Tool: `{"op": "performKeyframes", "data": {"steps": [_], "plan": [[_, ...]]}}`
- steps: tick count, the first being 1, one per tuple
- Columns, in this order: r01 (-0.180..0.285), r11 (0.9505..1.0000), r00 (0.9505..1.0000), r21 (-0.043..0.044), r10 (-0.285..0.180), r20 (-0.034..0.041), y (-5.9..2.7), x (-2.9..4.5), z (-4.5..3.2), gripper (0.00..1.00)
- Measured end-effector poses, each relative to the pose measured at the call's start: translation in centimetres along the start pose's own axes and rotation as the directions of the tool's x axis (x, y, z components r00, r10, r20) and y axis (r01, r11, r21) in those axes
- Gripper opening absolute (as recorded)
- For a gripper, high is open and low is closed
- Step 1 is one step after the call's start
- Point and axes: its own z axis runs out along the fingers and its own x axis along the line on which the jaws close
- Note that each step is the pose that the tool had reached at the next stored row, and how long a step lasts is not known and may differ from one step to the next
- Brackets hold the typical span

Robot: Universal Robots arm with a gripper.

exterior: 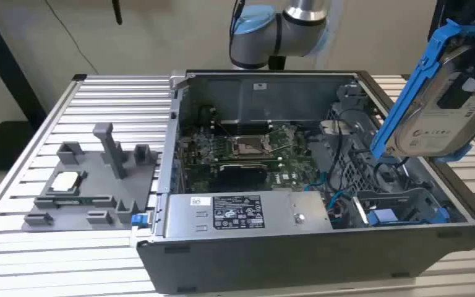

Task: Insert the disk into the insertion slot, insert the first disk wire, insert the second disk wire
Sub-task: 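Insert the disk into the insertion slot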

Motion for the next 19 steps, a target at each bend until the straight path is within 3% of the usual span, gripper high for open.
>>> {"op": "performKeyframes", "data": {"steps": [19], "plan": [[0.0,1.0,1.0,0.0,0.0,0.0001,-0.02,0.0,0.39,0.33]]}}
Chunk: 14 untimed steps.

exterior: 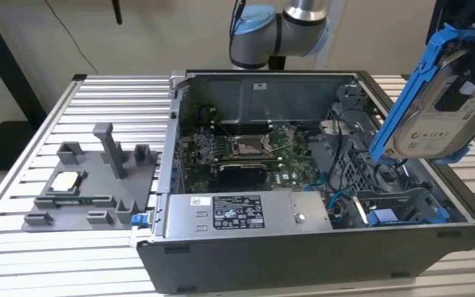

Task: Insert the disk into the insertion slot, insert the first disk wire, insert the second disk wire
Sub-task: 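Insert the disk into the insertion slot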

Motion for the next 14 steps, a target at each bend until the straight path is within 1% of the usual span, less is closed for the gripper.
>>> {"op": "performKeyframes", "data": {"steps": [9,14], "plan": [[0.0,1.0,1.0,0.0,0.0,-0.0001,-0.04,-0.01,0.64,0.33],[0.0,1.0,1.0,0.0,0.0,-0.0002,-0.02,0.0,0.69,0.33]]}}
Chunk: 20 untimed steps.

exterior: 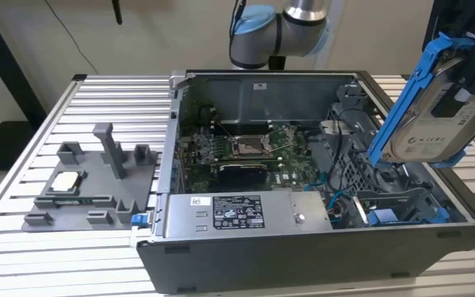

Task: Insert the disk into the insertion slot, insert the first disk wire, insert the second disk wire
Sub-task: 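Insert the disk into the insertion slot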

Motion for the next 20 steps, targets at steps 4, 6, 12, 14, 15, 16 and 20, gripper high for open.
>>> {"op": "performKeyframes", "data": {"steps": [4,6,12,14,15,16,20], "plan": [[0.0,1.0,1.0,0.0,0.0,0.0003,-0.01,0.0,0.06,0.33],[0.0,1.0,1.0,0.0,0.0,0.0001,-0.02,0.0,0.13,0.33],[0.0,1.0,1.0,0.0,0.0,0.0001,-0.01,0.0,0.29,0.33],[0.0,1.0,1.0,0.0,0.0,0.0001,-0.02,0.0,0.37,0.33],[0.0,1.0,1.0,0.0,0.0,0.0001,-0.02,0.0,0.41,0.33],[0.0,1.0,1.0,0.0,0.0,0.0,-0.02,0.0,0.44,0.33],[0.0,1.0,1.0,0.0,0.0,0.0,-0.03,0.0,0.61,0.33]]}}
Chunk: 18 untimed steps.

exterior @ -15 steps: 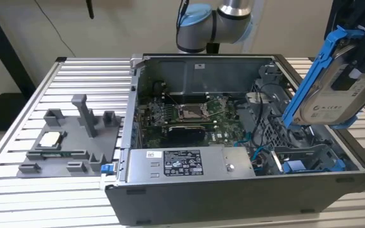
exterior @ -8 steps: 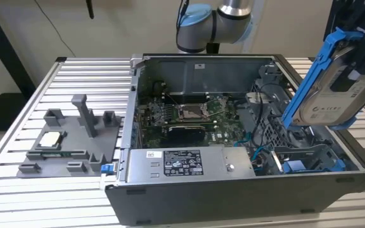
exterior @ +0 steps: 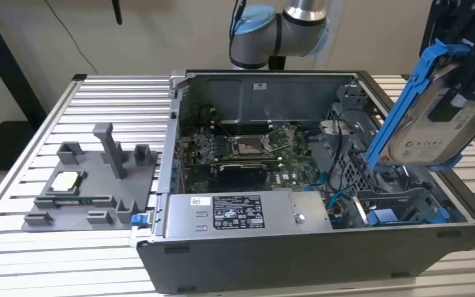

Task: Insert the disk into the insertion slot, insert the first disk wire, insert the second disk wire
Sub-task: 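Insert the disk into the insertion slot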

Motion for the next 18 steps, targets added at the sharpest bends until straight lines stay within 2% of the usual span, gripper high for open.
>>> {"op": "performKeyframes", "data": {"steps": [4,18], "plan": [[0.0,1.0,1.0,0.0,0.0,-0.0001,-0.02,0.0,0.29,0.33],[0.0,1.0,1.0,0.0,0.0,-0.0001,-0.37,-0.01,2.28,0.33]]}}
